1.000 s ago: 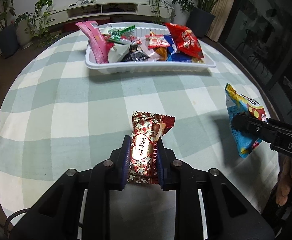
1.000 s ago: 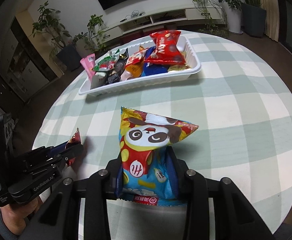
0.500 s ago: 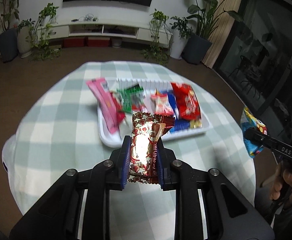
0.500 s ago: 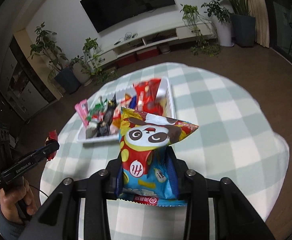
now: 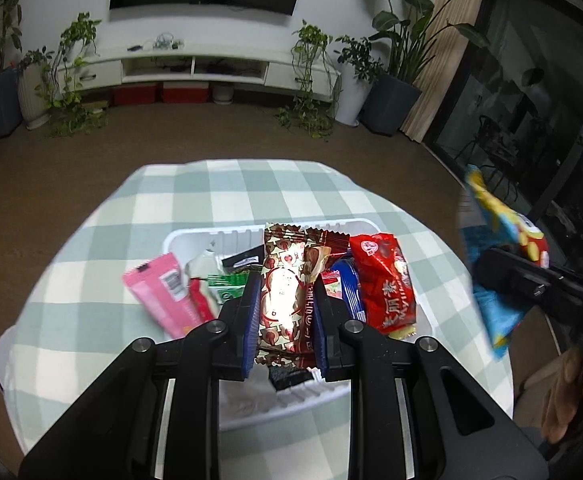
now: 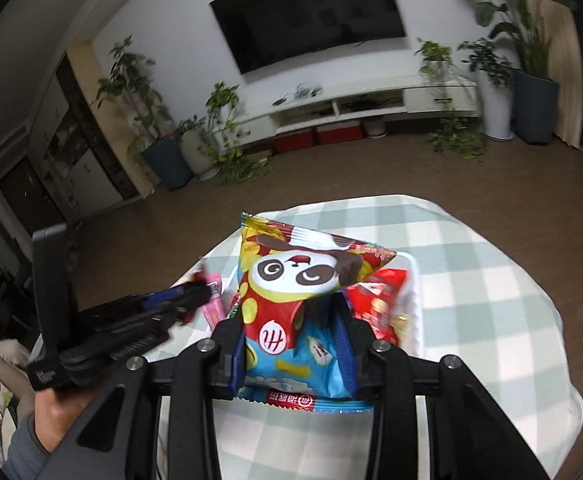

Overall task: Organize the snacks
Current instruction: 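Lift the brown-red candy and panda-print bag and carry both over the tray, then open both tools to drop the brown-red candy and panda-print bag into the tray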

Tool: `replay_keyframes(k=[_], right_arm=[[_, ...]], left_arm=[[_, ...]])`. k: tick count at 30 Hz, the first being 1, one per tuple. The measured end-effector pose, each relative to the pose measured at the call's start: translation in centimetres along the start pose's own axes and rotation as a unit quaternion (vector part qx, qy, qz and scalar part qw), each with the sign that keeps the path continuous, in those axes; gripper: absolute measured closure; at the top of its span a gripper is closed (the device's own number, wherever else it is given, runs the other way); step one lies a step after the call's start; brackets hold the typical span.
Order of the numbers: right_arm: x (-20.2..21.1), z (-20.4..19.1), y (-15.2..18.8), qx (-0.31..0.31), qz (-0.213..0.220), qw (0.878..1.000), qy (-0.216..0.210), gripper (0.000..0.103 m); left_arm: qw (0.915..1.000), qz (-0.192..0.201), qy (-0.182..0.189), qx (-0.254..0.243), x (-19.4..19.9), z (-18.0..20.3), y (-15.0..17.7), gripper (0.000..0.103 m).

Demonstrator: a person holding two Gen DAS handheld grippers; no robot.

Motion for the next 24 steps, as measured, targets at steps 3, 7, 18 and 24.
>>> replay_keyframes(k=[3,7,18,24], right_arm=[[-3.5,0.1,0.1,0.001,-0.032,0.999,0.004,0.064],[-7.1,0.9,0.8,0.015,-0.065,0.997,0.034,0.064],[-11.9,1.9,2.8,0.039,-0.107,0.991,0.068,0.064],[-12.4,2.2,3.2,0.041,-0.109,0.991,0.071,0.060]], left_arm=[[0.9998,-0.017,0.001,0.005,-2.5,0.1,0.5,0.082],[0.9993,-0.035,-0.005,0.007,-5.6,-0.1,1.4,0.082],[0.9980,-0.053,-0.035,0.009,-9.7,-2.2,2.6,0.076],[0.9982,-0.050,-0.034,0.009,-10.1,-2.8,2.6,0.076]])
Point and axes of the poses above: each gripper's, at about its wrist camera, not at the fingertips, and x roughly against the way its jaws point, z to its right, y to its underside, the point moved 5 cm from there along -x, roughly the way its jaws point, and after that the axes turned 1 degree about -x, right-handed, at the moved point
